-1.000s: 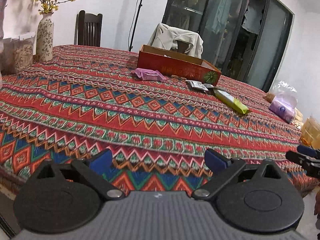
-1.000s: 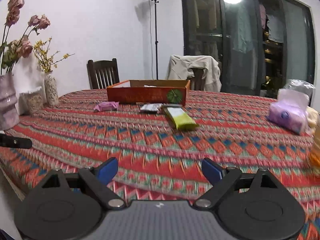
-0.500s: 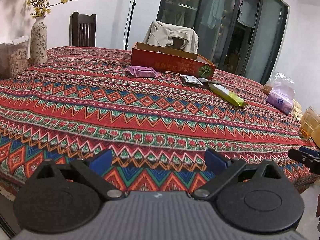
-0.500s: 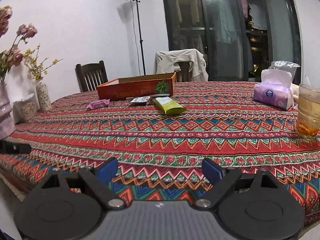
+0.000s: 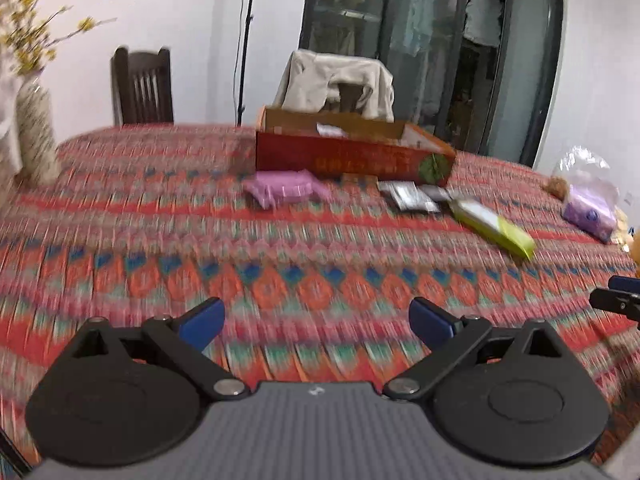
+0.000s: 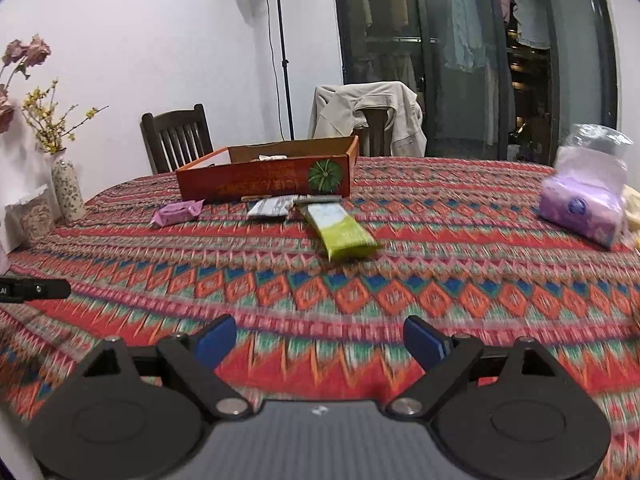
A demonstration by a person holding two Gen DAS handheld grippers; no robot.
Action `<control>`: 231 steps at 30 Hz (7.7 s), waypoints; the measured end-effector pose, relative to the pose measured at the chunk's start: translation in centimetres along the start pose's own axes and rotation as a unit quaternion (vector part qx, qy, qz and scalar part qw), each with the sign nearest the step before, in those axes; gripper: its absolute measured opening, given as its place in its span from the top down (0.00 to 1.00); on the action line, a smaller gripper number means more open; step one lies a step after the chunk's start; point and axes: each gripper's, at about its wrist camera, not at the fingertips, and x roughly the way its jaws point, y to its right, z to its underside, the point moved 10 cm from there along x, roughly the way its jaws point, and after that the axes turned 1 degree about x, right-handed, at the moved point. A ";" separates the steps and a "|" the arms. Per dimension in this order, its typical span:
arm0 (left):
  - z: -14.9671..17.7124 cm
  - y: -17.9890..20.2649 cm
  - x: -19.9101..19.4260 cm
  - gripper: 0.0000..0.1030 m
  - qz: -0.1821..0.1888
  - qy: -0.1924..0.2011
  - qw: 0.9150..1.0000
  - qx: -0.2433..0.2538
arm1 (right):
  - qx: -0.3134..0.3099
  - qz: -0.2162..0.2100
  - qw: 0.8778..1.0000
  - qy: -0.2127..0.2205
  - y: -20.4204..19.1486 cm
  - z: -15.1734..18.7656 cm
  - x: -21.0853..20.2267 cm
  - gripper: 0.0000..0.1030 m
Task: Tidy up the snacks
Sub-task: 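Grasp a pink packet with the left gripper while the right gripper grasps a white packet, then carry both packets into the cardboard box and open both grippers, then withdraw both tools from the box toward the last snacks, then grasp a silver wrapper with the left gripper while the right gripper grasps the green-and-white bar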
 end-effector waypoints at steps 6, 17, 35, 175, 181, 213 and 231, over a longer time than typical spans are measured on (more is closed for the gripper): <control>-5.9 -2.6 7.7 0.02 0.044 -0.003 0.997 0.061 | -0.018 -0.023 1.000 -0.003 -0.5 -5.3 6.4 0.12; -8.8 -3.8 21.3 0.00 0.114 -0.046 0.979 0.163 | -0.027 -0.036 0.997 -0.056 -1.5 -12.5 21.9 0.13; -8.2 -0.8 21.1 0.37 0.089 -0.081 0.986 0.112 | 0.004 -0.036 0.996 -0.081 0.6 -13.4 26.6 0.43; 3.3 6.6 -7.7 0.00 -0.009 -0.035 0.999 -0.013 | -0.002 -0.047 0.999 0.025 1.4 1.6 -7.5 0.05; 2.2 7.4 -3.6 0.00 0.000 -0.055 0.998 -0.015 | -0.015 -0.049 0.999 0.012 1.8 -0.2 -4.2 0.05; -8.9 14.4 25.3 0.57 -0.001 -0.069 0.997 0.046 | -0.043 -0.025 0.996 -0.076 7.3 -9.1 21.2 0.61; -4.4 8.5 5.4 0.58 -0.010 -0.002 1.000 0.004 | -0.075 -0.038 0.993 -0.083 4.1 -8.2 19.4 0.64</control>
